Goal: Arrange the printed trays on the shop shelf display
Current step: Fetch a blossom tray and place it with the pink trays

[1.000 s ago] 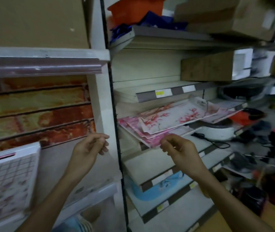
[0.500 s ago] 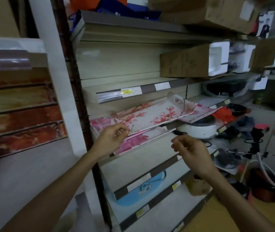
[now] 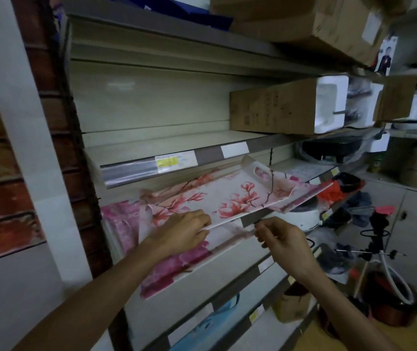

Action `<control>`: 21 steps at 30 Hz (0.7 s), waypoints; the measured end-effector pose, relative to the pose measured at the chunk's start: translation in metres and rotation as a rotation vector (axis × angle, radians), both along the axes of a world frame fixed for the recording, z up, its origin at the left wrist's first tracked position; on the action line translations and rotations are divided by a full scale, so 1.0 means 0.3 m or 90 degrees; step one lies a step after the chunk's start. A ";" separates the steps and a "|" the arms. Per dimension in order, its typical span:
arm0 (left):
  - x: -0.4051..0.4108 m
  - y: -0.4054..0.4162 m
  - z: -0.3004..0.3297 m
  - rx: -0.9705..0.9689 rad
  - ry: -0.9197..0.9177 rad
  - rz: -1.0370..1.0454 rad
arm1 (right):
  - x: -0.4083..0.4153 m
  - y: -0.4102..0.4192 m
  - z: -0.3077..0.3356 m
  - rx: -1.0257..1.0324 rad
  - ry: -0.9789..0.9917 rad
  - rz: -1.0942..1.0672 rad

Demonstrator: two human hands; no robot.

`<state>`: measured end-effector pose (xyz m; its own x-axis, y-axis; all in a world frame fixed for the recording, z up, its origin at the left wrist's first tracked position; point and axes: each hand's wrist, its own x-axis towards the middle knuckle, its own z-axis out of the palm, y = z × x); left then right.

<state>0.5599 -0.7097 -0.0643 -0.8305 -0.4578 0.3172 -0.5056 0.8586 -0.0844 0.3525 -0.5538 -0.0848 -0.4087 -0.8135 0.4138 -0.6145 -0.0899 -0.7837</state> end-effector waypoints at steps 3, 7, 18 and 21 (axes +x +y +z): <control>-0.011 0.005 0.004 -0.046 0.008 -0.034 | -0.003 -0.058 0.019 0.018 -0.050 -0.031; -0.021 0.007 0.024 -0.075 0.042 -0.062 | -0.022 -0.123 0.076 0.027 -0.278 -0.063; -0.058 0.050 0.091 -0.160 0.082 -0.079 | 0.082 -0.332 0.197 -0.032 -0.814 0.035; -0.053 0.057 0.088 -0.136 0.084 -0.069 | 0.105 -0.332 0.206 -0.090 -0.807 -0.051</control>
